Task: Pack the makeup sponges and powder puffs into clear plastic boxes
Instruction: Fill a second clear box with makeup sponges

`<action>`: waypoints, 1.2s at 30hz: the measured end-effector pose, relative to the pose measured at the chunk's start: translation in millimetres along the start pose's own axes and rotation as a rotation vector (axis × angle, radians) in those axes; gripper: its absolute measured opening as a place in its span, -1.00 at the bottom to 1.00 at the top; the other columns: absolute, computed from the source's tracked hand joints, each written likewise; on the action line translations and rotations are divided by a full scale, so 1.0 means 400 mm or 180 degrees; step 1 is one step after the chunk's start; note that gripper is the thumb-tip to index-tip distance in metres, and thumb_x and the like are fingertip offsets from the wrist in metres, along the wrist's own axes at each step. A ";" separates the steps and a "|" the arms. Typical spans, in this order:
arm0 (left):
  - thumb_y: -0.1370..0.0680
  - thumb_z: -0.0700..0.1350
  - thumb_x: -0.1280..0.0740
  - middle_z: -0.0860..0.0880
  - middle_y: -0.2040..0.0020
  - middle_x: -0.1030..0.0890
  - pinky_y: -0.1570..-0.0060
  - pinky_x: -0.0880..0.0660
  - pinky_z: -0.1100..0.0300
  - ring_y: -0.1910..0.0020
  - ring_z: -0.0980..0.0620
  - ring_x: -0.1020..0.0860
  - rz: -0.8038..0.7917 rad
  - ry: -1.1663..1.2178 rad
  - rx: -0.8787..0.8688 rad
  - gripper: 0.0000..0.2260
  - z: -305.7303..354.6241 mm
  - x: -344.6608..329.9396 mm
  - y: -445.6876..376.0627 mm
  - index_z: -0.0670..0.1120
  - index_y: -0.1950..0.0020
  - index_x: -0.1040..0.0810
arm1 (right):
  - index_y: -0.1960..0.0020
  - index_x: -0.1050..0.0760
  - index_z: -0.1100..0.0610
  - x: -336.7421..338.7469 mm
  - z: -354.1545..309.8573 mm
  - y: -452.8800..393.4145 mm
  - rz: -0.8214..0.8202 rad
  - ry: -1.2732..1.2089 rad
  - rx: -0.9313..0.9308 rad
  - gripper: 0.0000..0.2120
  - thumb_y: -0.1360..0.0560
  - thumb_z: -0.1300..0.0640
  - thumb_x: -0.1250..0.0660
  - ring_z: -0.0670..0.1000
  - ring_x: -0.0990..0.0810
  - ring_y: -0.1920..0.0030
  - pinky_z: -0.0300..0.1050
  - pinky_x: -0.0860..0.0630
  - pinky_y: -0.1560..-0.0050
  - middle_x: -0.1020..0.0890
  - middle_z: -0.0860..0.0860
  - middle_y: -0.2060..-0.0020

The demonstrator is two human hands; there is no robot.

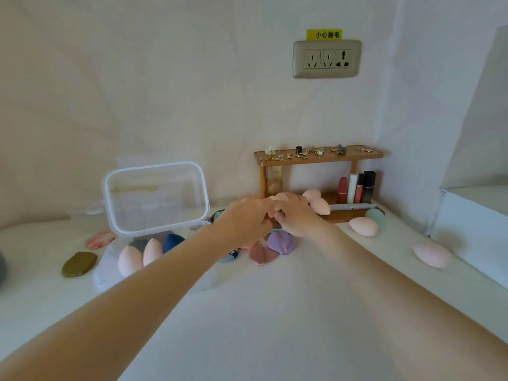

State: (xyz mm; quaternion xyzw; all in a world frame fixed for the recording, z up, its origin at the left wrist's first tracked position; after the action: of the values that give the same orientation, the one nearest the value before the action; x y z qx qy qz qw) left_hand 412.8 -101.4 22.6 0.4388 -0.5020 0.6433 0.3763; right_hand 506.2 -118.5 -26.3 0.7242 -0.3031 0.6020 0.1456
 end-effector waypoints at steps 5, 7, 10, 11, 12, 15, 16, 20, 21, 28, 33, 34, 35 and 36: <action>-0.53 -0.22 -0.21 -0.12 -0.13 -0.51 -0.13 -0.44 0.09 -0.10 -0.10 -0.51 0.0100 0.0182 0.0018 -0.77 -0.060 0.037 0.031 -0.15 -0.15 -0.54 | -0.28 -0.44 -0.05 -0.037 -0.004 -0.075 -0.0146 -0.0019 -0.0263 -0.66 -0.57 0.12 -0.06 0.23 -0.29 -0.35 0.12 -0.31 -0.33 -0.36 0.10 -0.35; -0.54 -0.23 -0.21 -0.13 -0.11 -0.52 -0.11 -0.45 0.09 -0.08 -0.10 -0.52 0.0153 0.0210 -0.0033 -0.78 -0.071 0.042 0.042 -0.18 -0.13 -0.54 | -0.29 -0.43 -0.02 0.003 -0.007 -0.063 0.0248 -0.0207 -0.0339 -0.68 -0.57 0.15 -0.12 0.20 -0.32 -0.32 0.08 -0.33 -0.26 -0.37 0.12 -0.29; -0.53 -0.26 -0.22 -0.15 -0.11 -0.52 -0.11 -0.48 0.04 -0.07 -0.11 -0.54 0.0290 0.0574 0.0092 -0.79 -0.095 0.048 0.046 -0.20 -0.14 -0.53 | -0.25 -0.39 0.05 0.120 -0.024 -0.006 0.1122 -0.0584 -0.0262 -0.71 -0.54 0.19 -0.22 0.16 -0.40 -0.18 -0.12 -0.33 0.07 -0.37 0.15 -0.18; -0.54 -0.26 -0.22 -0.14 -0.13 -0.52 -0.11 -0.49 0.03 -0.07 -0.09 -0.55 0.0380 0.0847 0.0224 -0.78 -0.106 0.057 0.046 -0.20 -0.15 -0.51 | -0.23 -0.36 0.07 0.155 -0.036 0.014 0.1312 -0.0813 -0.0194 -0.73 -0.53 0.17 -0.25 0.13 -0.44 -0.07 -0.17 -0.28 0.21 -0.40 0.13 -0.13; -0.55 -0.24 -0.22 -0.12 -0.15 -0.52 -0.12 -0.51 0.04 -0.06 -0.06 -0.54 0.0434 0.1206 0.0413 -0.78 -0.121 0.067 0.046 -0.19 -0.18 -0.49 | -0.21 -0.34 0.08 0.181 -0.057 0.032 0.1385 -0.1113 -0.0077 -0.73 -0.53 0.12 -0.27 0.08 -0.46 0.05 -0.22 -0.26 0.33 -0.43 0.08 -0.06; -0.59 -0.12 -0.24 -0.09 -0.11 -0.50 0.02 -0.61 0.11 0.09 0.02 -0.57 0.0511 0.3168 0.1111 -0.83 -0.165 0.091 0.074 -0.15 -0.15 -0.40 | -0.12 -0.29 0.09 0.205 -0.161 0.069 0.1133 -0.1780 0.0397 -0.66 -0.51 -0.09 -0.28 -0.01 -0.48 0.28 -0.25 -0.37 0.46 -0.47 -0.06 0.24; -0.59 -0.11 -0.25 -0.10 -0.06 -0.51 0.11 -0.62 0.17 0.14 0.03 -0.58 0.0567 0.3749 0.1263 -0.86 -0.178 0.105 0.092 -0.15 -0.09 -0.38 | -0.08 -0.27 0.10 0.206 -0.197 0.078 0.1056 -0.1885 0.0521 -0.64 -0.50 -0.13 -0.28 -0.01 -0.49 0.30 -0.19 -0.45 0.40 -0.49 -0.05 0.27; -0.55 -0.13 -0.31 -0.05 0.14 -0.59 0.13 -0.61 0.22 0.22 0.05 -0.60 0.0803 0.3550 0.1352 -0.89 -0.266 0.193 0.175 -0.10 0.13 -0.41 | -0.03 -0.26 0.07 0.179 -0.313 0.085 0.0556 -0.2623 0.0728 -0.66 -0.49 -0.11 -0.32 -0.01 -0.56 0.42 -0.24 -0.48 0.40 -0.64 0.08 0.26; -0.54 -0.15 -0.33 -0.04 0.18 -0.59 0.15 -0.60 0.25 0.24 0.07 -0.60 0.0815 0.3345 0.1429 -0.87 -0.297 0.207 0.201 -0.09 0.17 -0.42 | -0.08 -0.28 0.06 0.163 -0.344 0.086 0.0333 -0.2614 0.0763 -0.66 -0.49 -0.10 -0.32 -0.02 -0.58 0.43 -0.30 -0.46 0.42 -0.65 0.06 0.24; -0.53 -0.19 -0.33 -0.03 0.27 -0.54 0.48 -0.43 0.46 0.40 0.19 -0.54 0.0342 0.2053 0.1768 -0.81 -0.442 0.221 0.354 -0.07 0.26 -0.42 | 0.20 -0.55 0.10 0.035 -0.536 0.093 -0.0792 -0.1772 0.1000 -0.75 -0.43 -0.10 -0.41 -0.09 -0.50 0.35 -0.24 -0.44 0.29 -0.54 -0.06 0.38; -0.51 -0.17 -0.32 0.11 0.12 -0.52 0.08 -0.37 0.37 0.04 0.11 -0.48 -0.0290 0.0803 0.1370 -0.92 -0.483 0.190 0.391 0.01 0.10 -0.54 | 0.18 -0.53 0.18 -0.062 -0.596 0.117 -0.1517 -0.2108 0.0786 -0.76 -0.46 -0.01 -0.37 -0.06 -0.48 0.44 -0.31 -0.41 0.45 -0.54 0.02 0.37; -0.51 -0.16 -0.33 0.10 0.06 -0.49 0.05 -0.34 0.37 0.02 0.12 -0.44 -0.0385 0.0651 0.1266 -0.90 -0.481 0.181 0.390 -0.02 -0.01 -0.56 | 0.14 -0.54 0.19 -0.071 -0.604 0.120 -0.1569 -0.2099 0.0795 -0.77 -0.47 0.00 -0.35 -0.08 -0.51 0.44 -0.32 -0.43 0.43 -0.57 0.03 0.36; -0.50 -0.14 -0.34 0.10 0.02 -0.46 0.06 -0.31 0.38 0.01 0.13 -0.42 -0.0446 0.0489 0.1159 -0.83 -0.476 0.174 0.387 -0.04 -0.09 -0.56 | 0.10 -0.55 0.20 -0.080 -0.609 0.122 -0.1635 -0.2047 0.0815 -0.77 -0.48 0.01 -0.34 -0.08 -0.53 0.41 -0.32 -0.46 0.39 -0.58 0.03 0.34; -0.49 -0.14 -0.35 0.09 -0.01 -0.44 0.08 -0.30 0.38 -0.01 0.13 -0.41 -0.0486 0.0364 0.1073 -0.79 -0.472 0.168 0.381 -0.04 -0.12 -0.56 | 0.08 -0.55 0.19 -0.090 -0.613 0.125 -0.1722 -0.1985 0.0842 -0.79 -0.49 0.03 -0.33 -0.07 -0.54 0.38 -0.31 -0.47 0.34 -0.58 0.02 0.33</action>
State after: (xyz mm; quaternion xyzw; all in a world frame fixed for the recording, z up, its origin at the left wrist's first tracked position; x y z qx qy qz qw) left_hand 214.4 53.5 16.9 0.4951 -0.3303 0.7117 0.3732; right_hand 280.1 -6.3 -11.4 0.9372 -0.0521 0.3282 0.1055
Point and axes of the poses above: each hand's wrist, its own y-axis away from the middle knuckle, its own x-axis out of the back of the hand, z = x × y, the point moved 10 cm from there along -y, towards the middle knuckle
